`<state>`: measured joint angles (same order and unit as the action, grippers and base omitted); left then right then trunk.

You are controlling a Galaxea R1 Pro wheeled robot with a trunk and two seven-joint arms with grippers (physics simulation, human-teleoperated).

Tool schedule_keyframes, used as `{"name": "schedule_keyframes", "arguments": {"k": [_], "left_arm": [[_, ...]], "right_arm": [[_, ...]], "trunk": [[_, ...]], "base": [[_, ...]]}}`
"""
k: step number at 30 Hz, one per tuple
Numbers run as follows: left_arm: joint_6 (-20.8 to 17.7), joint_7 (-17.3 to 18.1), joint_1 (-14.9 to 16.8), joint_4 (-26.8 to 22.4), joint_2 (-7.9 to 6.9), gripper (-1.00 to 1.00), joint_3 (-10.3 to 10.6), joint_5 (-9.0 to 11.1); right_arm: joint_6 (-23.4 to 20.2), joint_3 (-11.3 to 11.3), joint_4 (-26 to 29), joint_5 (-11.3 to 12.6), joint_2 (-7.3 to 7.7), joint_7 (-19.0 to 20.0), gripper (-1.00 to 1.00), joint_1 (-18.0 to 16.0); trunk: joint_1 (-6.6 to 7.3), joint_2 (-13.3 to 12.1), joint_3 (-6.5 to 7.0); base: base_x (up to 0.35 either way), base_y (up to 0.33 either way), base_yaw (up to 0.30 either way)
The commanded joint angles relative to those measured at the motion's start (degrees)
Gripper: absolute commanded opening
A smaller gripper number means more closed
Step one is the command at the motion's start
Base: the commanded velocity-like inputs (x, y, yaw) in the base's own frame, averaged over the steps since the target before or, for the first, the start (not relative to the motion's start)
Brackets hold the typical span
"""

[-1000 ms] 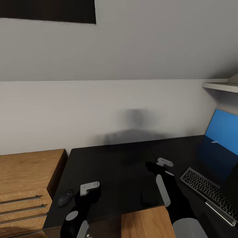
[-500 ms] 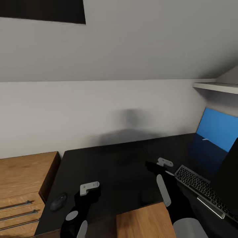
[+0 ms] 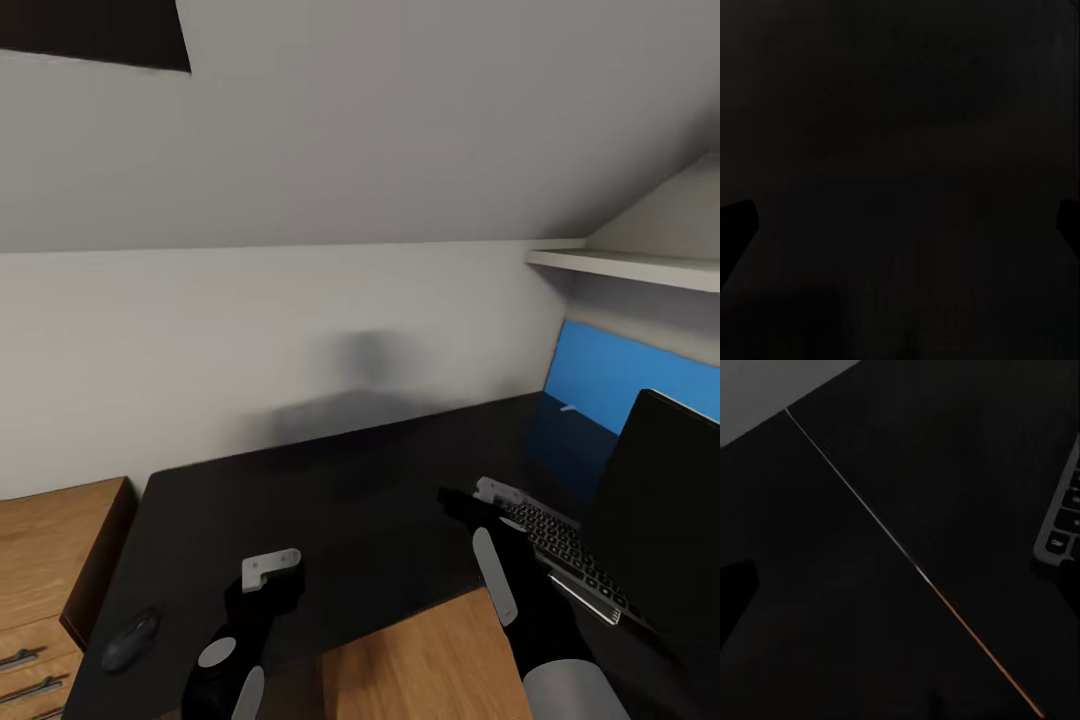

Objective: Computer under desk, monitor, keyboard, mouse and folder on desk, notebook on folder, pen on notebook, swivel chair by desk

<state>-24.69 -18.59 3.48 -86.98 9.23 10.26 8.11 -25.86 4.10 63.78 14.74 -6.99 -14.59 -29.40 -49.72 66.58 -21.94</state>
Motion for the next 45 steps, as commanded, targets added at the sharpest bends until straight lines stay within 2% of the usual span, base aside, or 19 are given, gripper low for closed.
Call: {"name": "schedule_keyframes", "arguments": {"k": [1,12,14,18,22,23,25,27,28,30,31,35,37,39,42,43,45], "left_arm": [[-0.2,-0.5,0.0,-0.1,-0.01,1.00,0.1,0.6],[-0.2,-0.5,0.0,-0.3,-0.03,1.00,0.0,0.6],[-0.2,-0.5,0.0,-0.4,-0.08,1.00,-0.3,0.6],[-0.3,-0.5,0.0,-0.5,-0.08,1.00,-0.3,0.6],[-0.4,-0.5,0.0,-2.1,-0.13,1.00,-0.6,0.6],[-0.4,-0.5,0.0,-3.0,-0.10,1.00,-0.6,0.6],[-0.4,-0.5,0.0,-3.0,-0.09,1.00,-0.6,0.6],[-0.4,-0.5,0.0,-3.0,-0.09,1.00,-0.6,0.6],[-0.4,-0.5,0.0,-3.1,-0.09,1.00,-0.6,0.6],[-0.4,-0.5,0.0,-3.2,-0.09,1.00,-0.6,0.6],[-0.4,-0.5,0.0,-3.2,-0.09,1.00,-0.6,0.6],[-0.4,-0.5,0.0,-3.3,-0.09,1.00,-0.6,0.6],[-0.4,-0.5,0.0,-3.3,-0.09,1.00,-0.6,0.6],[-0.4,-0.5,0.0,-3.5,-0.09,1.00,-0.5,0.6],[-0.5,-0.5,0.0,-3.8,-0.09,1.00,-0.3,0.6],[-0.5,-0.5,0.0,-3.9,-0.09,1.00,-0.2,0.6],[-0.5,-0.5,0.0,-3.9,-0.08,1.00,-0.1,0.7]], "right_arm": [[-0.2,0.0,0.1,0.6,-0.04,-0.4,1.00,0.0],[-0.2,-0.1,-0.1,0.4,-0.12,-0.4,1.00,0.0],[-0.2,-1.1,-0.1,0.3,-0.12,-0.5,1.00,0.0],[-0.1,-1.4,0.0,0.3,-0.07,-0.5,1.00,0.0],[2.0,-2.3,-0.7,0.2,-0.16,-0.7,1.00,-0.1],[4.0,-3.3,-4.0,-0.2,-0.21,-1.0,1.00,-1.4],[4.5,-3.3,-7.2,-0.3,-0.17,-1.1,1.00,-4.2],[6.0,-3.3,-12.1,-0.3,-0.13,-1.1,1.00,-8.3],[7.8,-3.3,-16.0,-0.3,-0.10,-1.1,1.00,-11.3],[10.2,-3.3,-20.0,-0.3,-0.07,-1.1,1.00,-14.1],[13.3,-3.3,-24.0,-0.3,0.02,-1.1,1.00,-16.6],[22.8,-3.2,-35.6,-0.3,0.98,-2.1,1.00,-22.8],[24.7,-3.2,-38.8,-0.3,1.45,-2.9,1.00,-24.6],[27.1,-3.2,-44.4,-0.1,2.91,-4.3,1.00,-27.5],[28.2,-2.5,-47.0,0.8,5.77,-4.8,1.00,-28.6],[28.9,-2.1,-47.8,1.9,6.75,-4.9,1.00,-28.7],[29.8,-1.8,-49.9,3.0,7.24,-5.0,1.00,-28.8]], "trunk": [[-0.01,0.0,-0.04],[-0.01,0.0,0.00],[-0.01,0.0,0.00],[-0.01,0.0,0.00],[-0.01,0.0,0.00],[-0.01,0.0,0.00],[-0.01,0.0,0.00],[-0.01,0.0,0.00],[-0.01,0.0,0.00],[-0.01,0.0,0.00],[-0.01,0.0,0.00],[-0.01,0.0,0.00],[-0.01,0.0,0.00],[-0.01,0.0,0.00],[-0.01,0.0,0.00],[-0.01,0.0,0.00],[-0.01,0.0,0.00]], "base": [[0.000,0.000,-0.250],[0.000,0.000,-0.076],[0.000,0.000,-0.001],[0.000,0.000,0.000],[0.000,0.000,0.000],[0.000,0.000,0.000],[0.000,0.000,0.000],[0.000,0.000,0.000],[0.000,0.000,0.000],[0.000,0.000,0.000],[0.000,0.000,0.000],[0.000,0.000,0.000],[0.000,0.000,0.000],[0.000,0.000,0.000],[0.000,0.000,0.000],[0.000,0.000,0.000],[0.000,0.000,0.000]]}}
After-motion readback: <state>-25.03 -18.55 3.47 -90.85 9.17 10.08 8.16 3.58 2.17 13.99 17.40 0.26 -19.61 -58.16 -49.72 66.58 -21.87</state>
